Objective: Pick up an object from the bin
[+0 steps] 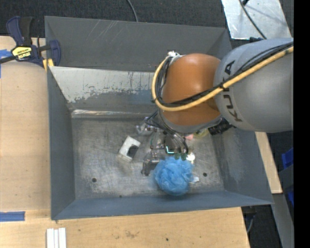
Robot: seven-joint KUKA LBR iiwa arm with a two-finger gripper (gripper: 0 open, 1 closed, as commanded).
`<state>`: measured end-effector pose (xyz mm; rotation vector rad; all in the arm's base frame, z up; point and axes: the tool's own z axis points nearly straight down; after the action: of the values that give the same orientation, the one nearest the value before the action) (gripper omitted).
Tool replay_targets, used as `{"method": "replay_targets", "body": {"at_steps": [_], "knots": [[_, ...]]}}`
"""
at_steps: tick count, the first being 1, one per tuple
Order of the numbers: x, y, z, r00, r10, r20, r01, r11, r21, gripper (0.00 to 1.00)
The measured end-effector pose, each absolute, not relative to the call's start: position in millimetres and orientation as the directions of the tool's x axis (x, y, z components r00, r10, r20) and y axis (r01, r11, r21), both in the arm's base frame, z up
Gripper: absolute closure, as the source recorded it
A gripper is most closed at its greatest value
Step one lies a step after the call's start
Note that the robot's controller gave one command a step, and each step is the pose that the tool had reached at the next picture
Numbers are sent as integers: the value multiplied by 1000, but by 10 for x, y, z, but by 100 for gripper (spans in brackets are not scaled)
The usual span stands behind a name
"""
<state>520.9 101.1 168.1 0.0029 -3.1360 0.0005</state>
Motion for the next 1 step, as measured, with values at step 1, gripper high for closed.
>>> {"method": "replay_targets", "body": {"at_steps": [1], "knots": [[5229, 1007, 1718, -1000, 0, -2, 0, 1000, 1, 0]]}}
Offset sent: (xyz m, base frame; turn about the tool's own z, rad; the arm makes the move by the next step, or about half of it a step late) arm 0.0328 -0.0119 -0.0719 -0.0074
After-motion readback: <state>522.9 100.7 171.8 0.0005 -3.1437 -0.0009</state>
